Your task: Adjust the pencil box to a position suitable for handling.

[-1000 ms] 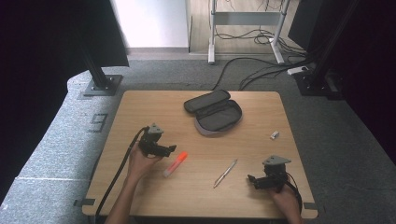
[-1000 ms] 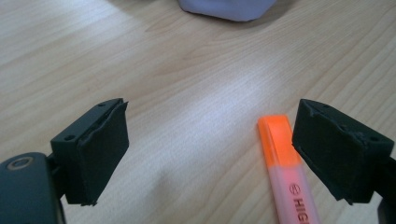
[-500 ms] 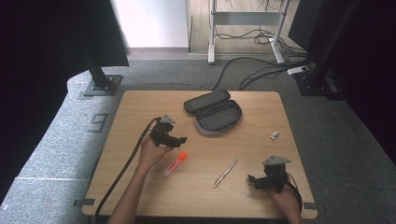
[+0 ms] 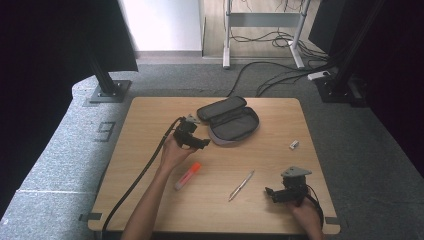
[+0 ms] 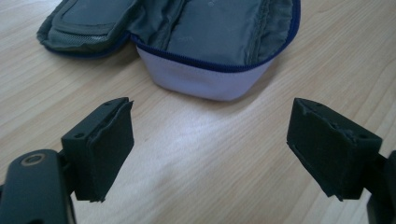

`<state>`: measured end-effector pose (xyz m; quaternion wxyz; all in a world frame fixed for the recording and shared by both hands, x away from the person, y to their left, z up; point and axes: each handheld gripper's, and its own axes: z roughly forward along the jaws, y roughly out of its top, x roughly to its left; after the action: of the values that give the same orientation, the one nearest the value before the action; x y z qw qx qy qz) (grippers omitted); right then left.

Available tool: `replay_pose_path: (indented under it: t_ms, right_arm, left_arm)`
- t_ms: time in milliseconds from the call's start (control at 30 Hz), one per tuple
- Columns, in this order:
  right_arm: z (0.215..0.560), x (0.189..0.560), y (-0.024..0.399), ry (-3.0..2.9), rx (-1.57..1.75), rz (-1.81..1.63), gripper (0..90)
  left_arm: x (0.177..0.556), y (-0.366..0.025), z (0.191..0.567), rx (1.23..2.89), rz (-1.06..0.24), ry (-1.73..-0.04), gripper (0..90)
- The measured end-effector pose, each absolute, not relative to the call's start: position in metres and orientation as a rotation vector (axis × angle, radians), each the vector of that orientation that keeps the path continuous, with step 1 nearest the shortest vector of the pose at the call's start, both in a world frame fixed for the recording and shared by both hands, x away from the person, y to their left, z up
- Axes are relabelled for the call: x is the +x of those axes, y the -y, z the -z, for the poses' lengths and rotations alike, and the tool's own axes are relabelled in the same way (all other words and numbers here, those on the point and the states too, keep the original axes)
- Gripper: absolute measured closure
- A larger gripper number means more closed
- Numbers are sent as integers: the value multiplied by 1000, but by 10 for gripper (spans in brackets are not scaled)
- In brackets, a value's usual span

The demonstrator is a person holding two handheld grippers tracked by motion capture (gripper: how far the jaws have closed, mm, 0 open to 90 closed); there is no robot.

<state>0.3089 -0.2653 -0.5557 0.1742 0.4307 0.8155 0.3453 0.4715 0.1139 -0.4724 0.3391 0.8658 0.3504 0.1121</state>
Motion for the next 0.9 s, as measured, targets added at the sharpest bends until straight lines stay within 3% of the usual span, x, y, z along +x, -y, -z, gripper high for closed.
replay_pose_path:
  t_ms: [900]
  right_arm:
    - [556,309,266,-2312,1214,-980,0]
  left_arm:
    - [521,-72,485,2285,-305,-933,157]
